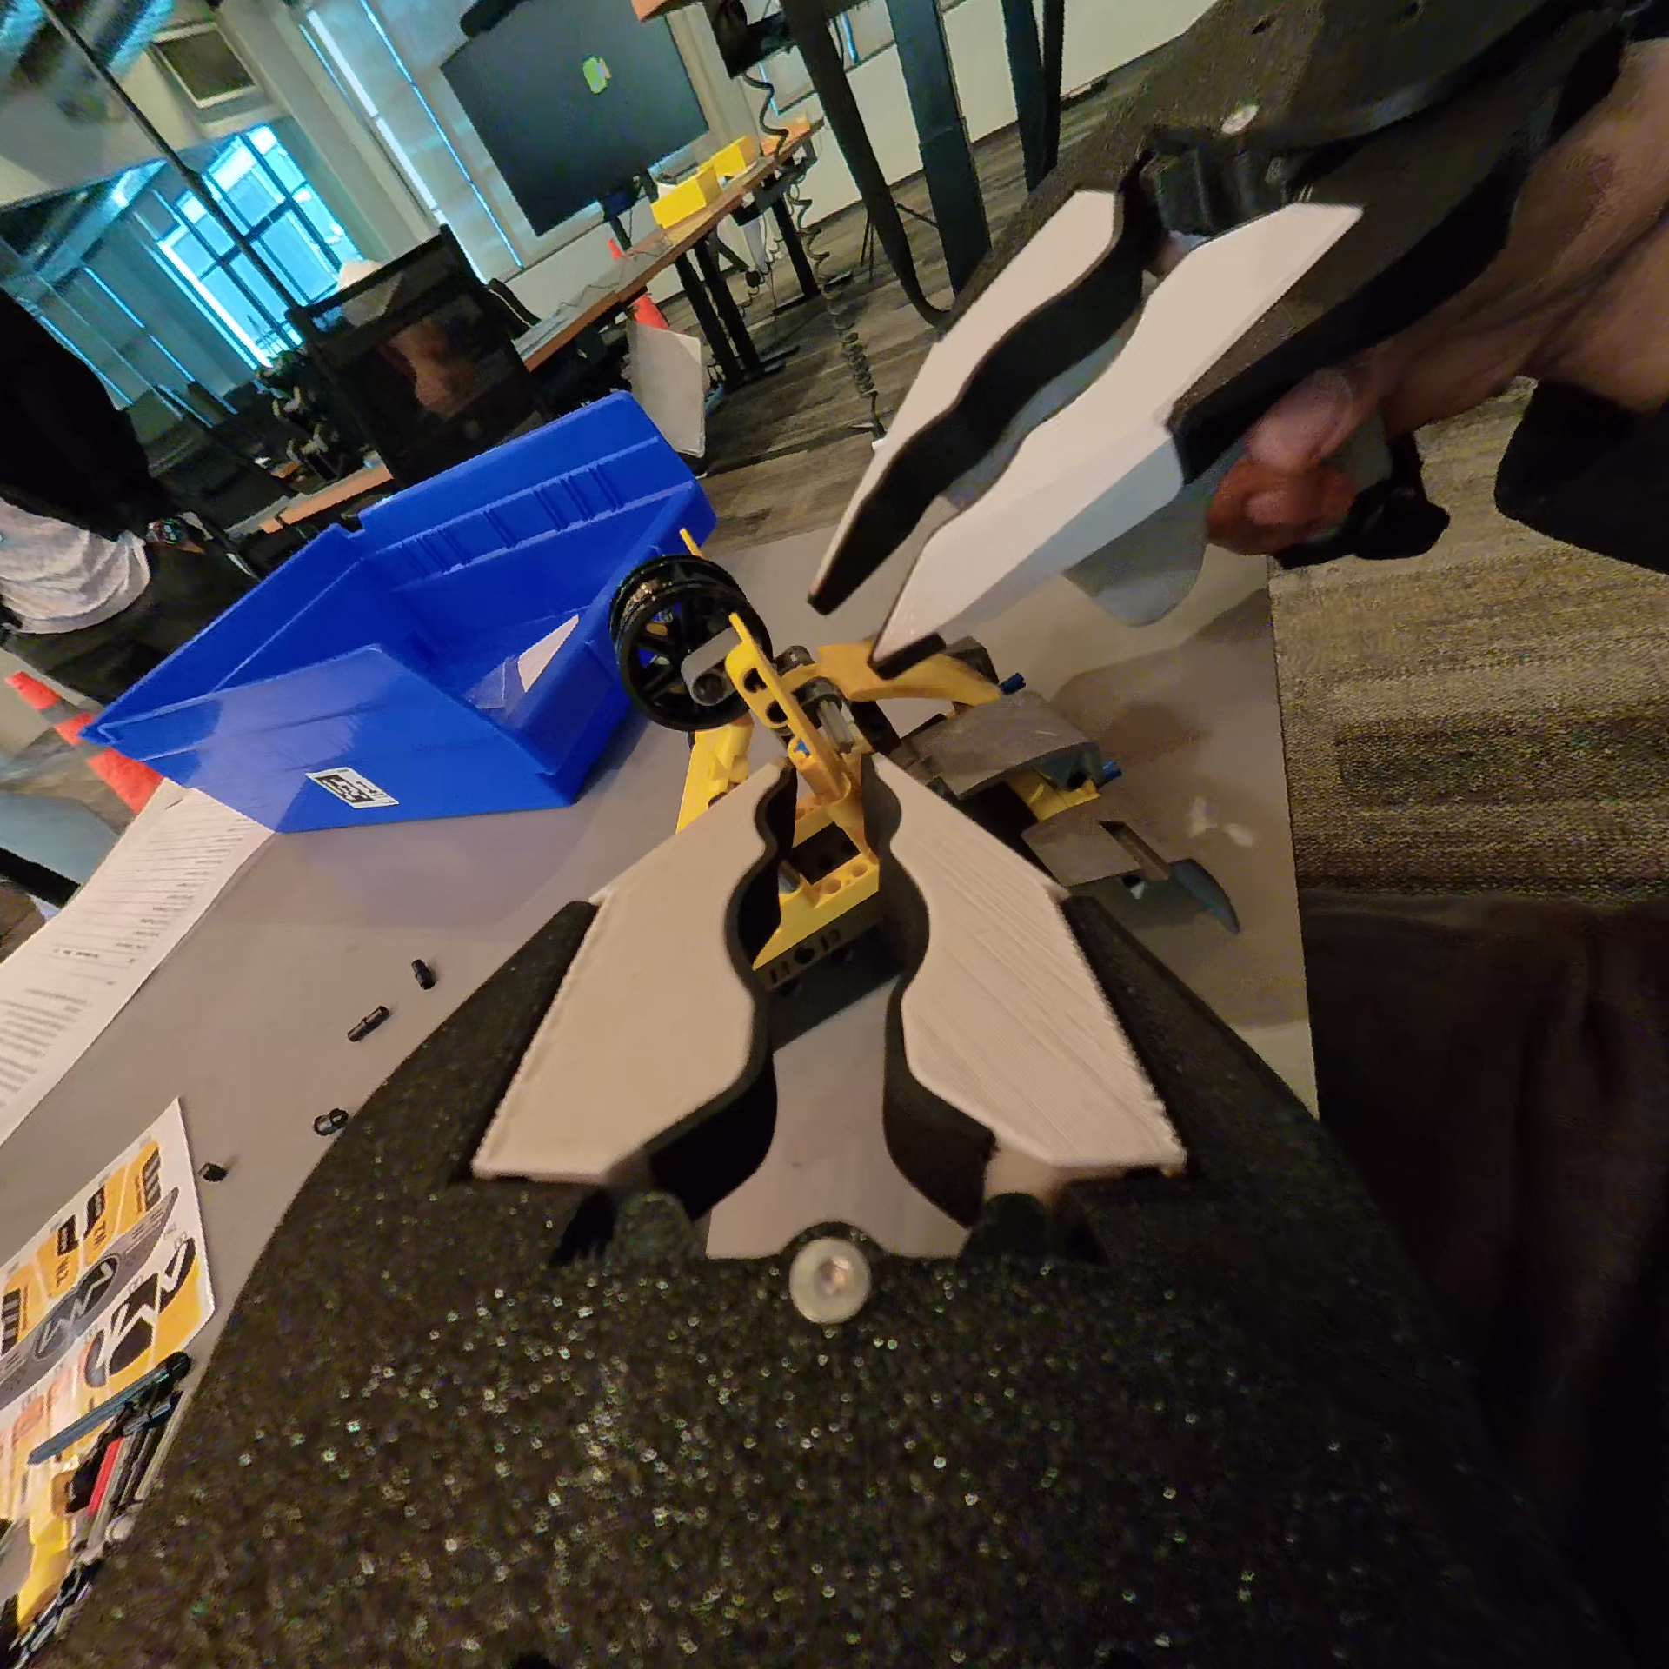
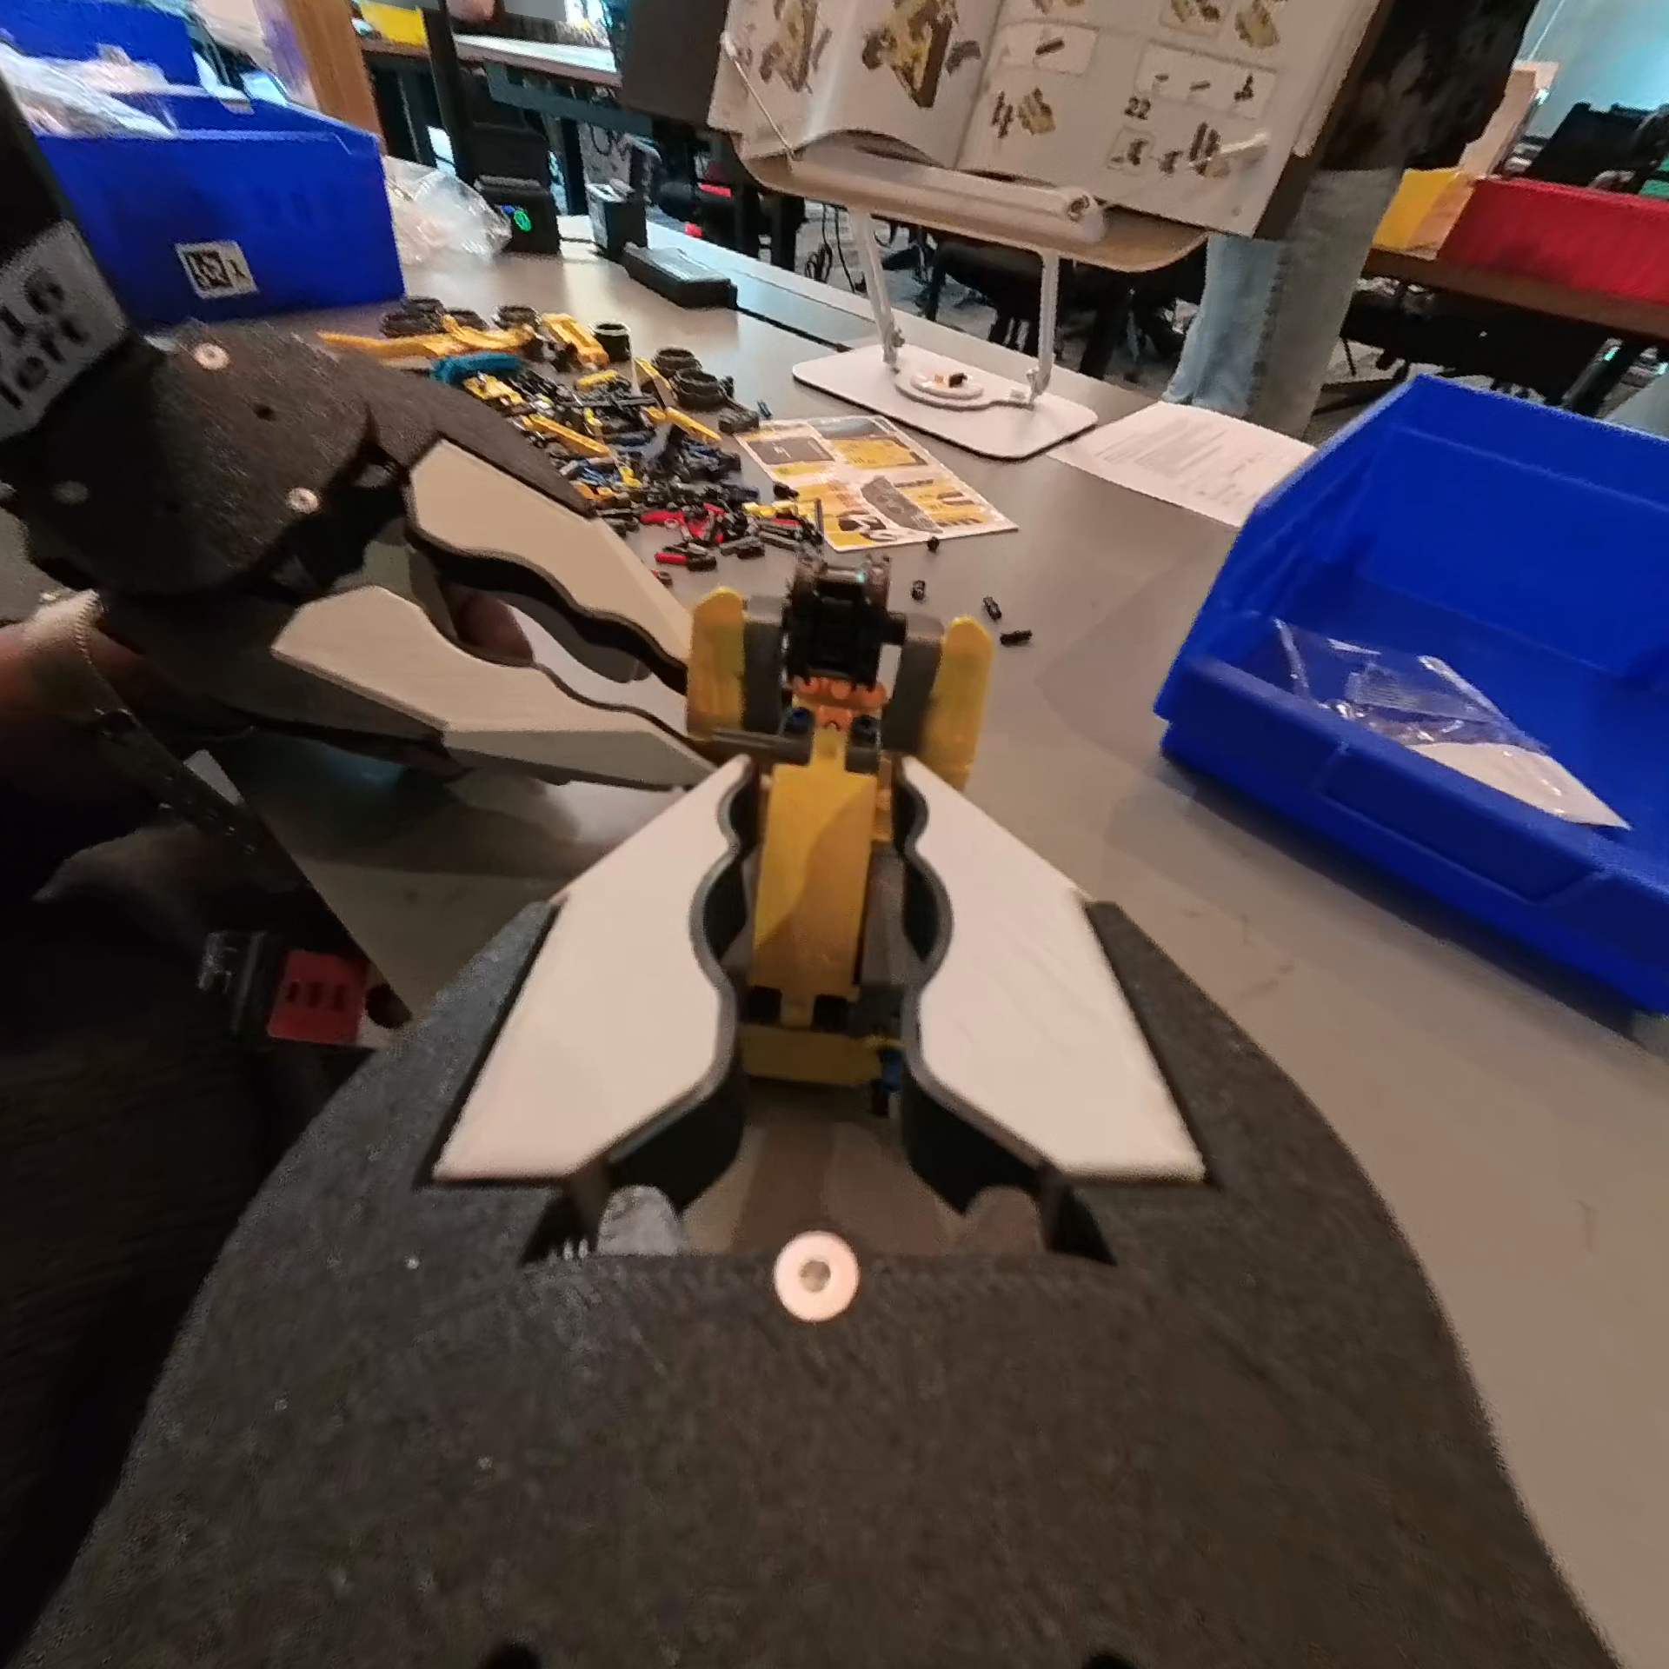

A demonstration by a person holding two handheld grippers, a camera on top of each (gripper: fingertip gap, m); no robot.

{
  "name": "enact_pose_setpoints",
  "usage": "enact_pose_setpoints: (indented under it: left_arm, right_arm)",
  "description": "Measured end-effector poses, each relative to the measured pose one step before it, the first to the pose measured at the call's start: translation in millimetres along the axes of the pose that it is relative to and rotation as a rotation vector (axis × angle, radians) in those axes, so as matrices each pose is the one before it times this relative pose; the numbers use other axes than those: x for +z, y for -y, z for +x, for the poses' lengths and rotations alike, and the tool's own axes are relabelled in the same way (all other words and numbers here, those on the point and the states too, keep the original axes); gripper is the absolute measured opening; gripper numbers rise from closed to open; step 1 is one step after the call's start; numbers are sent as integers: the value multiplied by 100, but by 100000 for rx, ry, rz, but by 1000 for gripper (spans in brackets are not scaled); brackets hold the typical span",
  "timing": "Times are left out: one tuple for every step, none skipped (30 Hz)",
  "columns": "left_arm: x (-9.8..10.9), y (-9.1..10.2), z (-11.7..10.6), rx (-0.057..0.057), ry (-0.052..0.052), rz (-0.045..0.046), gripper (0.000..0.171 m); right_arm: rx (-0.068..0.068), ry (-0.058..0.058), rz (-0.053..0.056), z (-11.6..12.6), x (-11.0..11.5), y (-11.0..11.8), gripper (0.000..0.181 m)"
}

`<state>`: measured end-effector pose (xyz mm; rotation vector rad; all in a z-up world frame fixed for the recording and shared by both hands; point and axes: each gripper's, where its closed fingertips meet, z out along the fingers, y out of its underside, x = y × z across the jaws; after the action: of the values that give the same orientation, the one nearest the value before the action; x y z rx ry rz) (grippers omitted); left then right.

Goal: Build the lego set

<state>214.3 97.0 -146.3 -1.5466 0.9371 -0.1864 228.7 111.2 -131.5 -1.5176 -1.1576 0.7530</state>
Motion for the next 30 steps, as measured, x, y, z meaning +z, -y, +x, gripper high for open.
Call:
enact_pose_setpoints:
  left_arm:
    - [-2, 4, 2, 54, 53, -9, 13]
    - [-1, -2, -2, -2, 15, -14, 13]
    - [6, -4, -2, -61, 2, -25, 13]
    - [6, -4, -8, -47, 35, -24, 13]
    - [10, -4, -18, -24, 140, -51, 13]
    - [6, -3, -31, 3, 313, -89, 13]
    - [16, -29, -71, -48, 559, -192, 13]
    - [42, -34, -97, -191, 659, -307, 13]
    - [28, -44, -109, -339, 604, -339, 12]
    - [22, -23, -108, -501, 435, -215, 12]
    - [13, -19, -56, -474, 50, -164, 12]
    - [11, -1, -15, -308, -69, -53, 12]
    - [3, -12, -8, -125, -64, -12, 12]
    - [6, 6, 3, 25, 13, 9, 12]
    - [-7, -2, 3, 111, 86, 7, 12]
    - [7, 2, 7, 98, 69, 10, 12]
    - [-1, 6, -1, 65, 64, 8, 12]
    - [1, -3, 7, 47, 51, 5, 12]
    - [0, 0, -8, 36, 40, 2, 12]
    - [-2, 5, 4, 34, 44, 3, 12]
    - [2, -10, -5, 19, 51, -4, 12]
    - [-2, 5, 4, 40, 46, 1, 12]
    - [0, 0, -6, 23, 30, -2, 12]
    - [0, 1, 0, -1, 2, 6, 12]
    - [0, 0, -1, -1, 8, -1, 12]
    - [6, 5, 4, 14, 13, 4, 12]
    - [-5, -8, 0, 49, 49, 3, 12]
    - [-2, 6, -1, 65, 66, 5, 12]
    - [0, -1, -4, 18, 16, -4, 12]
    - [0, 1, 1, -6, -7, 5, 12]
  right_arm:
    - [1156, 888, 1163, -224, 101, 214, 31]
    - [1001, -33, 298, -62, 157, 36, 32]
    - [34, -467, -1144, 28, 189, -221, 32]
    - [-1039, -487, -2033, 37, 171, -395, 32]
    - [-1525, -863, -1869, 93, 119, -401, 32]
    - [-1278, -1064, -1157, 143, 83, -254, 31]
    - [-596, -316, -314, 50, 15, -90, 29]
    - [63, 577, 265, -86, -33, 52, 26]
    - [190, 281, 252, -21, -62, 68, 26]
    - [-4, -227, 121, 64, -71, 50, 26]
    - [-78, -108, 121, 40, -69, 32, 26]
    - [-21, 53, 88, 23, -67, 27, 26]
    - [74, 80, 35, 5, -23, 4, 26]
    - [157, 44, 10, -13, 16, -5, 26]
    - [118, -42, -15, -3, 54, -27, 26]
    - [-56, -156, -46, -5, 73, -31, 26]
    - [-175, -249, -117, -9, 79, -34, 26]
    - [-141, -231, -174, -6, 54, -39, 26]
    - [-82, -116, -151, -3, 24, -17, 26]
    - [-59, -25, -89, -5, -1, -9, 26]
    - [48, 52, -51, 8, -23, 5, 26]
    - [145, 94, -54, -6, -21, -5, 26]
    - [65, 60, -38, 5, -19, -3, 26]
    - [-73, -24, -16, -4, 4, 1, 26]
    - [-163, -84, -28, -4, 11, -6, 26]
    - [-169, -78, -70, -8, 17, -9, 26]
    - [-147, -73, -102, -24, 23, -19, 26]
    - [-189, -101, -102, -3, 15, -13, 26]
    - [-210, -93, -59, -7, 2, -1, 26]
    - [-110, -32, -29, 6, -15, -7, 26]
